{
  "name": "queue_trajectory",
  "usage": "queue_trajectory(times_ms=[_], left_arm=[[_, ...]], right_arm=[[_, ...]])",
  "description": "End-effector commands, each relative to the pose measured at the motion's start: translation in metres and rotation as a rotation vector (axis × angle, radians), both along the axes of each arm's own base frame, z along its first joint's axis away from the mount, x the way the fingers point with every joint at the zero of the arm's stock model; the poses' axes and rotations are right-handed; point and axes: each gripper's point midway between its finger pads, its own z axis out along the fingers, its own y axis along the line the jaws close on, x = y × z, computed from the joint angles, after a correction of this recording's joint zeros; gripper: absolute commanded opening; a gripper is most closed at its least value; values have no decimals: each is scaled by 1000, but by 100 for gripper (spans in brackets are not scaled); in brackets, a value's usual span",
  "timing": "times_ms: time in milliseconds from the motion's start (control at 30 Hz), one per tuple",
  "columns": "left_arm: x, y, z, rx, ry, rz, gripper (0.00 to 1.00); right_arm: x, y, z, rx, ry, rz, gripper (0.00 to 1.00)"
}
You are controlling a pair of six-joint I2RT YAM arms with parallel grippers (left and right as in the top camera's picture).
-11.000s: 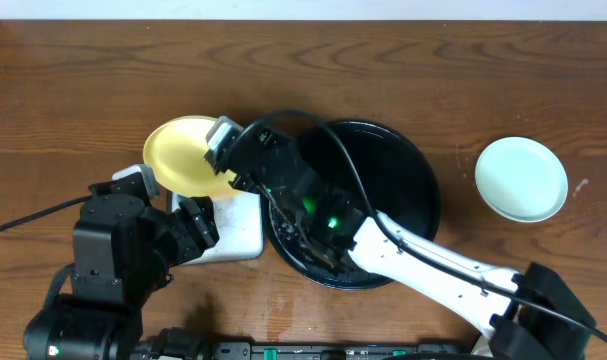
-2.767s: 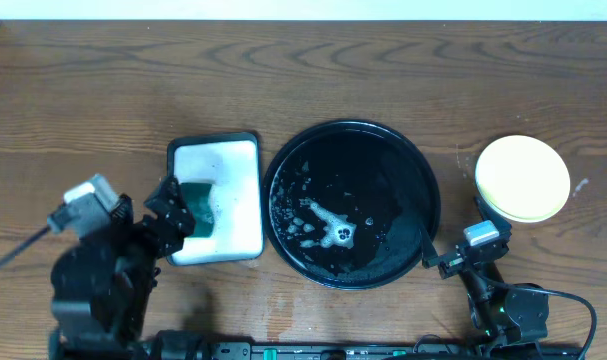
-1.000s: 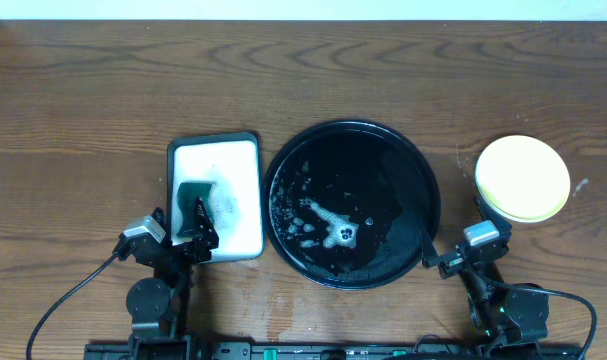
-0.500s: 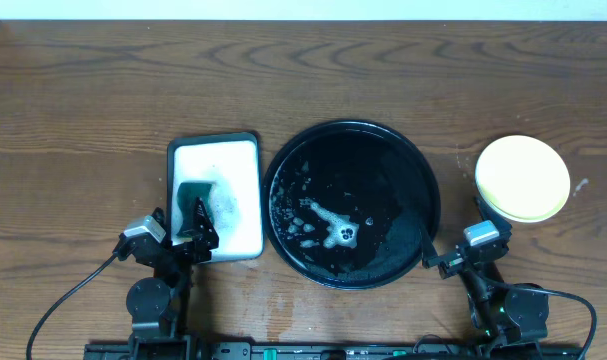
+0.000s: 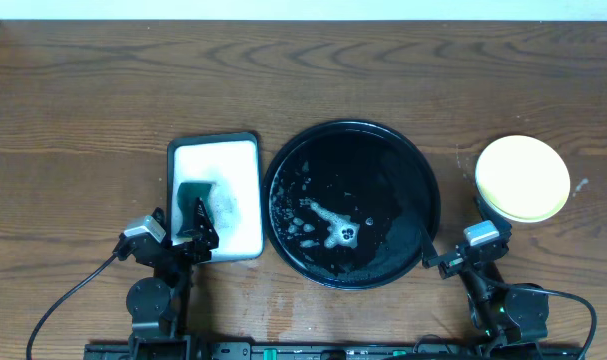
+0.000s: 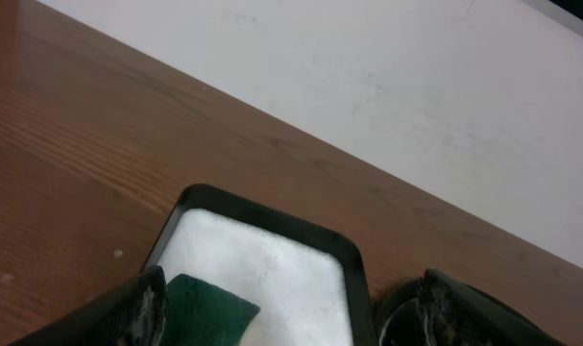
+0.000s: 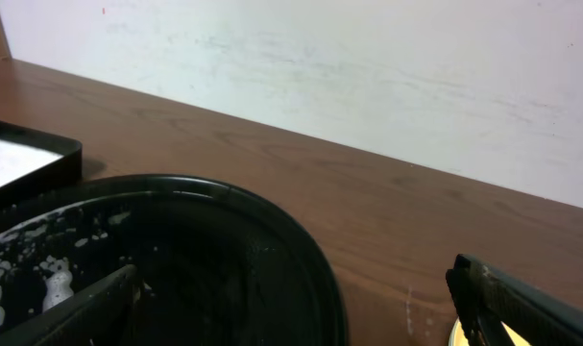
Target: Clean dirty plates on tray and stack at the side
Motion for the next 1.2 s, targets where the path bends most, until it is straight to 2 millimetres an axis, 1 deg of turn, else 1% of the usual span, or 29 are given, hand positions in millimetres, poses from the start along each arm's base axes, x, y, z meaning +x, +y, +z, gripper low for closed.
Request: queue_trajectory(times_ms=[0, 300, 433, 1167], left_arm=[[-2, 2, -16, 16, 59, 8, 83], [-2, 2, -16, 16, 58, 8, 83], [-2, 2, -11, 16, 35, 10, 84], [-2, 3, -12, 16, 40, 11, 83]], right_arm=[[1, -2, -1, -7, -3, -11, 99], [1, -2, -1, -7, -3, -11, 99], [1, -2, -1, -7, -3, -11, 99], [1, -2, -1, -7, -3, -11, 99]])
